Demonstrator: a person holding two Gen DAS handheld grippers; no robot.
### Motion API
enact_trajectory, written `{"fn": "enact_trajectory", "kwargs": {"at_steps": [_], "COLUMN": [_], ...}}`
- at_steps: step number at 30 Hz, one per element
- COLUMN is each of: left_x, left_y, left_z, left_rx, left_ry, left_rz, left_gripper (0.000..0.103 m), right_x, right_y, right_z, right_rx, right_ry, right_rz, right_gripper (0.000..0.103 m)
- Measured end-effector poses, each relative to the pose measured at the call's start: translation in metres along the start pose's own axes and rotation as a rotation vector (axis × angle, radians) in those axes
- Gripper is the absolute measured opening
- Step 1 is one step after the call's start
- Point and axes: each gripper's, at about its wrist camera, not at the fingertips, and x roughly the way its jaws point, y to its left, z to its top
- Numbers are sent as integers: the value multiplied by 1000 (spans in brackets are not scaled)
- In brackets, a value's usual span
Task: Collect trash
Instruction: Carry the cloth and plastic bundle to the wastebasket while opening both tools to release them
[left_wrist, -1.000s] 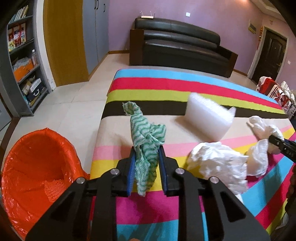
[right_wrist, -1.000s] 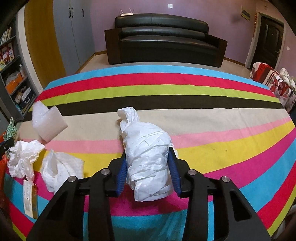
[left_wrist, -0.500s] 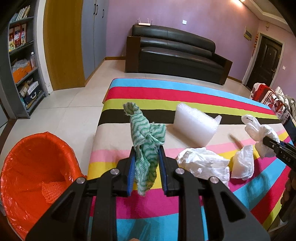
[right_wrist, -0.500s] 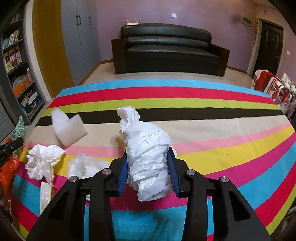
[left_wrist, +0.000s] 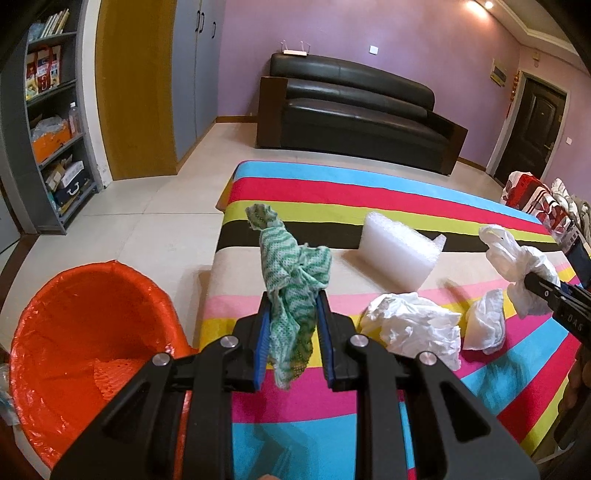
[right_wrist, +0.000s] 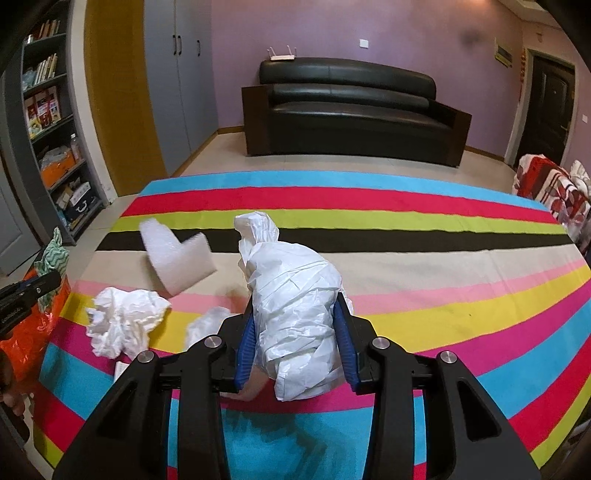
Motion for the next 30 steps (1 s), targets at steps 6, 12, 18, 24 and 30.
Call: {"fn": "enact_trajectory", "kwargs": {"at_steps": [6,12,18,24,30], "left_x": [-9,-19,-31,-44,-57], "left_y": [8,17,32,52,71], "left_z": [-1,-4,-5,-8,-12], "left_rx": [-13,-28,-49,-72,-89], "left_ry": [-10,-13,-21,-26,-32], "left_rz": [11,26,43,71,100], "left_gripper": [23,23,23,23,23], "right_x": [-4,-8,-9,-11,-14], "right_y": [15,36,56,83,109], "right_z": [3,9,11,14,12], "right_rx": [-13,-34,-54,-74,-105], "right_ry": [-14,-34,-42,-52,-65], "right_rz": [23,43,70,107,137], "right_gripper": [37,37,37,37,37]}}
